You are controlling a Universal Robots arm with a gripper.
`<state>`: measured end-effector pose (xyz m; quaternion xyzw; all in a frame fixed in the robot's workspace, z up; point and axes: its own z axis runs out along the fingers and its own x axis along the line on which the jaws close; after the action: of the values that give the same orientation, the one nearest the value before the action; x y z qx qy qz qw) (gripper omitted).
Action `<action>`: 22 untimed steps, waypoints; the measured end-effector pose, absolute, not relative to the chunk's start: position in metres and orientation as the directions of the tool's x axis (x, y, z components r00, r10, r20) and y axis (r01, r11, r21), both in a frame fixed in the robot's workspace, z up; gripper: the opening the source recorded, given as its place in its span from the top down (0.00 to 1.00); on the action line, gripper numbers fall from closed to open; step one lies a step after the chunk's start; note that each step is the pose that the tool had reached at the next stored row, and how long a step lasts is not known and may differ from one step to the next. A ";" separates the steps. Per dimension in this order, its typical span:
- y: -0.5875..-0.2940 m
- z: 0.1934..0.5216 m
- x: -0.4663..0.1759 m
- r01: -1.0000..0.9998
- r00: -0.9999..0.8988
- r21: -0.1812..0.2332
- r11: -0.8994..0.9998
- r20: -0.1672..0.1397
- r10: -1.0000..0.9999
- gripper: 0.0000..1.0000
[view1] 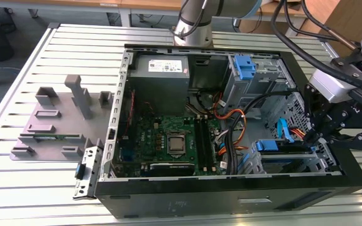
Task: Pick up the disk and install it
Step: 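Insert the second disk wire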
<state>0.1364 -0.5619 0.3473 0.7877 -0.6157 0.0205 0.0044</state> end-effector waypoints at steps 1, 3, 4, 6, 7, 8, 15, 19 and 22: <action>-0.561 0.347 0.136 -0.971 0.238 -0.018 -0.239 0.038 -0.970 0.83; -0.559 0.347 0.136 -0.972 0.232 -0.018 -0.233 0.037 -0.972 0.83; -0.558 0.347 0.136 -0.974 0.227 -0.018 -0.228 0.037 -0.973 0.83; -0.557 0.346 0.135 -0.976 0.217 -0.019 -0.218 0.038 -0.975 0.83; -0.557 0.346 0.135 -0.977 0.211 -0.019 -0.212 0.038 -0.977 0.83; -0.557 0.346 0.134 -0.979 0.204 -0.019 -0.205 0.037 -0.978 0.83; -0.557 0.345 0.131 -0.989 0.148 -0.022 -0.148 0.018 -0.989 0.83; -0.557 0.345 0.129 -0.991 0.134 -0.030 -0.133 -0.016 -0.991 0.83; -0.557 0.345 0.129 -0.995 0.100 -0.031 -0.099 -0.019 -0.995 0.83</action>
<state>0.1285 -0.5566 0.3446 0.7413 -0.6709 0.0033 -0.0178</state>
